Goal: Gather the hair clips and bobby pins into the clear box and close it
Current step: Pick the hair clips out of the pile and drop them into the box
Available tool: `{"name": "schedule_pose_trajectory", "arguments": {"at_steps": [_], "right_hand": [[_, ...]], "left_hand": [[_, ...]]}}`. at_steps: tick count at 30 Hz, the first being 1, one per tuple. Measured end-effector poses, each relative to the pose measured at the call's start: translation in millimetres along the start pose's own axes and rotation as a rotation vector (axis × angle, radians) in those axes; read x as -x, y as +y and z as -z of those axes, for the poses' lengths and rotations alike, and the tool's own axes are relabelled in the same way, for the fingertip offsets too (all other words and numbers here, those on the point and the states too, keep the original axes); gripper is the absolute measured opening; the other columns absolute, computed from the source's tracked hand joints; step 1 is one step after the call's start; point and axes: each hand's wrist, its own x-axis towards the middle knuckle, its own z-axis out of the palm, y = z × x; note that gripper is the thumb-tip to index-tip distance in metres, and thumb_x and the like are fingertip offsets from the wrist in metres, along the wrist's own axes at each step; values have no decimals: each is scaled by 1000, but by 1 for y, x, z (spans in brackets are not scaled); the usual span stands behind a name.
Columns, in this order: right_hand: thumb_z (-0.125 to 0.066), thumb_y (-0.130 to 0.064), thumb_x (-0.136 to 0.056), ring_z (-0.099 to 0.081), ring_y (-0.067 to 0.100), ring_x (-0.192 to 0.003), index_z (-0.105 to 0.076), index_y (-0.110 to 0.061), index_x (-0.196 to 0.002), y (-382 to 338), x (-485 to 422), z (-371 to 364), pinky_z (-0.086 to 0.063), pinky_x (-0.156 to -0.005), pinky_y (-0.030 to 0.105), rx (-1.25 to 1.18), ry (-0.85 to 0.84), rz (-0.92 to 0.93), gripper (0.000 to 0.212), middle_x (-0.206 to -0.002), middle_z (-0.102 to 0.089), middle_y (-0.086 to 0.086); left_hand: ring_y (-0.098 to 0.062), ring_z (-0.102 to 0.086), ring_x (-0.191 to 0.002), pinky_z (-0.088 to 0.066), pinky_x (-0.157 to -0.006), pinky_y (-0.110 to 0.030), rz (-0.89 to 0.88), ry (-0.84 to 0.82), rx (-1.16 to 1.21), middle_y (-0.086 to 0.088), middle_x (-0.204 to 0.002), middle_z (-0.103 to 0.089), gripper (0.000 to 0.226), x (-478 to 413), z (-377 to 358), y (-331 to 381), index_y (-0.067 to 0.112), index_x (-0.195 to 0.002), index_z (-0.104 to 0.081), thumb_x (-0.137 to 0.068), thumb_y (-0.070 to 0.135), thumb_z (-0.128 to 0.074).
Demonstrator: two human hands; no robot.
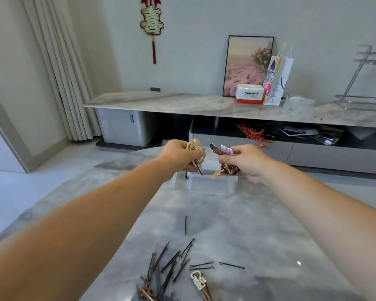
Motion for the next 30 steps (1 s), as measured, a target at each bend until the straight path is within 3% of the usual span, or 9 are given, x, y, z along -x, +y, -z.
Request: {"name": "schedule_pose_trajectory", "arguments": {"at_steps": [5,7,9,12,15,19,25,30], "right_hand": [[-71,-8,-83,-59,7,-48,-73,-9,-95,9,-60,1,-43,-44,13,276,153,156,12,-69,-66,7],[-72,-13,-81,-60,10,-58,-74,-15,-89,18,-73,1,-45,-54,20,412,184,205,8,-70,-67,1],[-75,-17,-78,-62,16,-69,-74,-21,-87,28,-79,1,-48,-64,30,545,173,254,10,-74,-69,-2],[-80,-20,-72,-65,18,-84,-74,-20,-96,34,-77,-1,-53,-80,35,671,119,300,25,-94,-73,0],[-88,-28,-63,-59,6,-83,-69,-22,-112,30,-74,1,-46,-79,26,685,28,254,53,-108,-66,-5],[-90,-34,-58,-61,8,-97,-65,-25,-118,27,-68,7,-48,-89,28,689,-53,236,65,-113,-64,-7],[-87,-13,-66,-68,16,-100,-66,-11,-116,33,-61,7,-54,-95,35,478,-33,239,54,-110,-70,5],[-79,-9,-76,-70,17,-90,-68,-17,-98,39,-32,4,-56,-87,31,372,92,283,26,-98,-73,5]], "left_hand": [[-15,-61,-66,-52,-61,-25,-86,110,-198,-14,-90,-77,27,-60,-15,-8,3,-92,-74,-80,26,-80],[-16,-57,-64,-50,-62,-29,-110,107,-255,-11,-80,-75,28,-71,-22,-18,4,-86,-73,-77,29,-79],[-17,-58,-64,-55,-75,-37,-116,92,-340,-2,-70,-71,26,-76,-29,-32,13,-79,-74,-72,37,-77],[-20,-66,-72,-53,-90,-50,-116,102,-440,0,-74,-75,32,-72,-32,-47,22,-82,-74,-64,48,-71],[-17,-67,-78,-52,-92,-51,-124,93,-445,8,-77,-71,25,-68,-30,-53,30,-78,-67,-62,48,-74],[-14,-71,-84,-52,-95,-51,-128,9,-426,12,-84,-75,40,-64,-26,-52,34,-94,-64,-60,49,-78],[-7,-67,-98,-45,-104,-45,-199,-5,-486,21,-91,-71,32,-56,-23,-56,37,-86,-67,-62,56,-77],[-20,-63,-107,-48,-101,-46,-257,66,-520,17,-98,-65,34,-27,-15,-60,38,-105,-65,-75,52,-74]]}}
